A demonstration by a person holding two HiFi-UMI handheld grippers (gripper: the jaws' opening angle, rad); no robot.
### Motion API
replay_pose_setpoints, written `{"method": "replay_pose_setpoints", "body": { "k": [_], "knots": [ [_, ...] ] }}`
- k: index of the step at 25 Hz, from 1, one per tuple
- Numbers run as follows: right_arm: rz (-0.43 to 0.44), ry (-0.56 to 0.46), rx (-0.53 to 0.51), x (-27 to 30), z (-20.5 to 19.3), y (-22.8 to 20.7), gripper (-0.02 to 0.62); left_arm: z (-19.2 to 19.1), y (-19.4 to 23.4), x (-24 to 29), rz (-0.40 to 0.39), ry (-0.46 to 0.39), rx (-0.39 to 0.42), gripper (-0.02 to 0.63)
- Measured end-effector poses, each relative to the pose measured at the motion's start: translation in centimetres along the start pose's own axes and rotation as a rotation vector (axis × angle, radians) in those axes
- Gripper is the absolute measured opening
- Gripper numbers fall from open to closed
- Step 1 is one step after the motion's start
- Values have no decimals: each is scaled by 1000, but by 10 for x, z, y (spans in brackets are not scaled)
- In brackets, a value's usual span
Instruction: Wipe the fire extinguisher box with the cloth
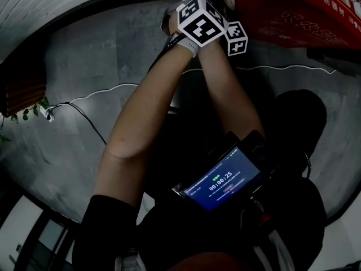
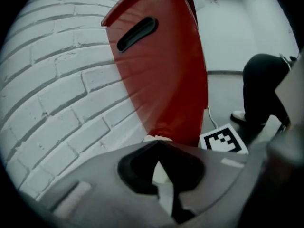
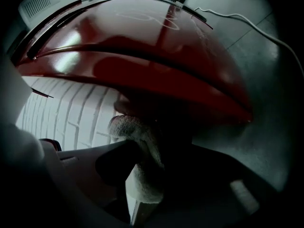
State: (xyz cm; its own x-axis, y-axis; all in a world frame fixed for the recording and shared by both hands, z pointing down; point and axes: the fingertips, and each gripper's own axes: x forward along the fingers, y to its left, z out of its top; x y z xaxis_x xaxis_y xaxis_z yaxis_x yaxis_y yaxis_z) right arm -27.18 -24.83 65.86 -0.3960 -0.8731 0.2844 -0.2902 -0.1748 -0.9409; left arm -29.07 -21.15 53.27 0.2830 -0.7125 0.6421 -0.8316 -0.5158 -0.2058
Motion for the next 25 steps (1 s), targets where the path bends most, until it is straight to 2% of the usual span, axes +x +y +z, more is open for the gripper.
{"method": "replay_pose_setpoints", "body": {
  "k": [6, 13, 17, 20, 22, 25],
  "knots": [
    [-93, 9, 5, 7, -6, -47, 149, -28, -17, 15, -10, 98, 48, 3],
    [-188, 40, -17, 12, -11, -103, 149, -40, -20, 17, -15, 129, 44, 3],
    [-247, 45, -17, 14, -12, -148, 149, -51, -24, 20, -27, 154, 47, 3],
    [-209, 96, 71, 10, -27, -143, 149, -54, -24, 22, -23, 162, 45, 3],
    [-173, 176, 89, 7, -47, -135, 149, -54, -21, 21, -12, 159, 29, 3],
    [-48, 316, -15, -4, -80, -97, 149, -51, -9, 16, 20, 154, -8, 4]
  ]
}}
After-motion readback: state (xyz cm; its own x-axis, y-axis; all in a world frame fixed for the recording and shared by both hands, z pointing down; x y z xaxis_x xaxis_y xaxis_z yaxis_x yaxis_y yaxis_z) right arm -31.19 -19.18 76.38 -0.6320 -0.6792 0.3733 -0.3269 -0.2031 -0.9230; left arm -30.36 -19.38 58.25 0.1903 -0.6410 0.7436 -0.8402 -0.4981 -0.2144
